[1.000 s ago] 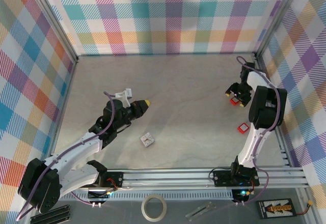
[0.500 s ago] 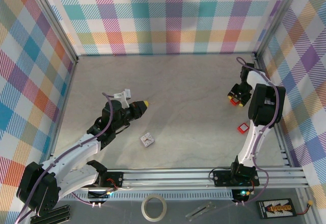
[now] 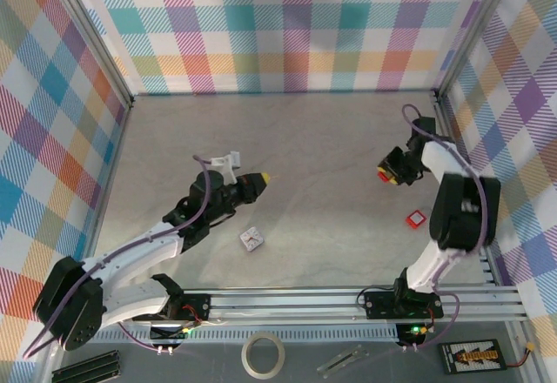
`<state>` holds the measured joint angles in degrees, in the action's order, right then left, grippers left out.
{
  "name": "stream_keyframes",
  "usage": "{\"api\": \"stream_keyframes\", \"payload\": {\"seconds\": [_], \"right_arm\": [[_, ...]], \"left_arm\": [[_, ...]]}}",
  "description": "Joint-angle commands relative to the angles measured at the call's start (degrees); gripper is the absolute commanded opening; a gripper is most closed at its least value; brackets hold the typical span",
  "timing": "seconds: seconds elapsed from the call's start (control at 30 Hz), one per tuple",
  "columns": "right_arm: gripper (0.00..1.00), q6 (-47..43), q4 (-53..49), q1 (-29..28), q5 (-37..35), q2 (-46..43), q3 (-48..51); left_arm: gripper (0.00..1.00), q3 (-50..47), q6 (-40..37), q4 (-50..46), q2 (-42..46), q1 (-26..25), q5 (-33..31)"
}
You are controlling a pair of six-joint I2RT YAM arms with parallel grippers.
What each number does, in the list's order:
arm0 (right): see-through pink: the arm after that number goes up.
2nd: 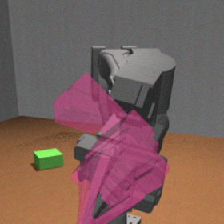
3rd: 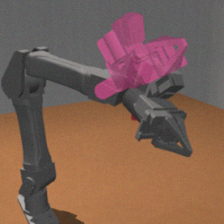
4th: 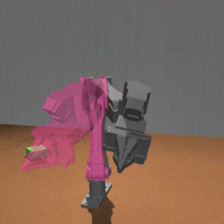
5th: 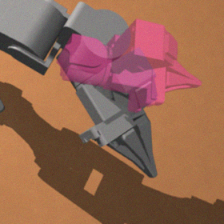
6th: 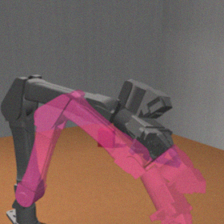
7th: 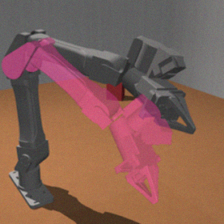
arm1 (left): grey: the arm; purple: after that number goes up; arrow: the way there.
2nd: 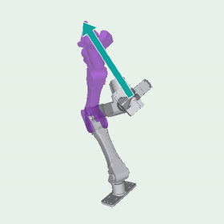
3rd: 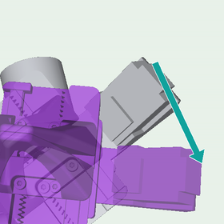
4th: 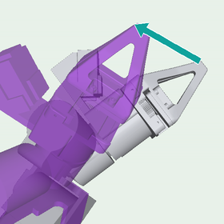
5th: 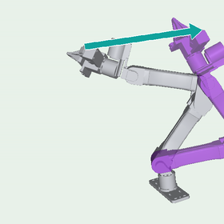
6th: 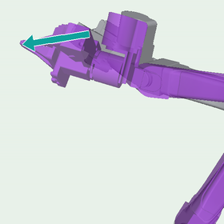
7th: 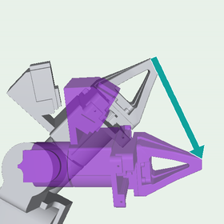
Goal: Unlock with the key
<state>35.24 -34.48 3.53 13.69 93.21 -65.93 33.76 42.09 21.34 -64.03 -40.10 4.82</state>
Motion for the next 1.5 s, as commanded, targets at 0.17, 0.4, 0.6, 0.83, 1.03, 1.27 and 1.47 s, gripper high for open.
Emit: {"api": "stream_keyframes", "payload": {"seconds": [0.17,0.4,0.6,0.83,1.03,1.27,1.47], "right_arm": [[0.13,24.9,20.9,-20.7,3.9,-17.6,2.7],[0.12,32.5,29.4,-25.3,1.2,-18.7,6.3],[0.12,33.5,29.5,-25.8,2.4,-19.1,6.5],[0.12,35.8,31.8,-26.9,2.9,-19.6,8.2],[0.12,36.9,33.2,-28.5,2.8,-19.0,8.1],[0.12,37.8,34.0,-30.6,2.6,-18.4,8.1],[0.12,38.3,34.4,-32.1,2.4,-17.6,7.8]], "left_arm": [[0.0,5.1,-10.4,18.7,-6.3,-12.9,-25.0],[0.0,5.1,-14.3,28.3,-11.6,-18.9,-32.4],[0.0,4.4,-14.7,31.3,-13.3,-19.9,-34.2],[0.0,4.7,-14.8,32.3,-15.4,-20.5,-34.9],[0.0,4.7,-14.3,32.7,-17.0,-21.0,-37.4],[0.0,4.3,-14.8,32.8,-17.2,-21.1,-40.8],[0.0,4.1,-16.0,33.3,-17.3,-21.2,-43.1]]}}
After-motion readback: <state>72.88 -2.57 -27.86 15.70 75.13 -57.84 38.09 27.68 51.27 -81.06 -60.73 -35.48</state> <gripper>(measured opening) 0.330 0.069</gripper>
